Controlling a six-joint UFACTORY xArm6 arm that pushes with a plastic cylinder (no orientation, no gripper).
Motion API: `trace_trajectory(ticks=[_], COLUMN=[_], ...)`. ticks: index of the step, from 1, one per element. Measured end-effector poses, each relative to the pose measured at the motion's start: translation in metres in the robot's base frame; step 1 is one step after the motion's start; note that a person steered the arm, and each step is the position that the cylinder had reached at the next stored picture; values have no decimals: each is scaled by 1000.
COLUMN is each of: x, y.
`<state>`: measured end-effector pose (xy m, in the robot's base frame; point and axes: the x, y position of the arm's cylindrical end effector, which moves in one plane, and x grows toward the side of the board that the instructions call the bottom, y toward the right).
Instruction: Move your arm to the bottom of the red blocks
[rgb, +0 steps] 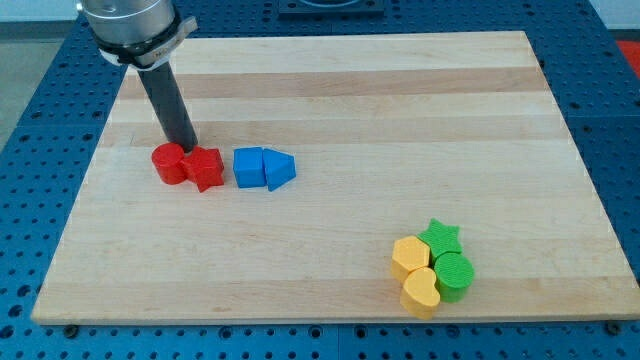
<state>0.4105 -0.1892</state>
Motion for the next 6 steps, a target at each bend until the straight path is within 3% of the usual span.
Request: trace_trajectory(ticks=[3, 4, 5, 6], x=[-10, -18, 29, 71], y=[-13, -60, -113, -116])
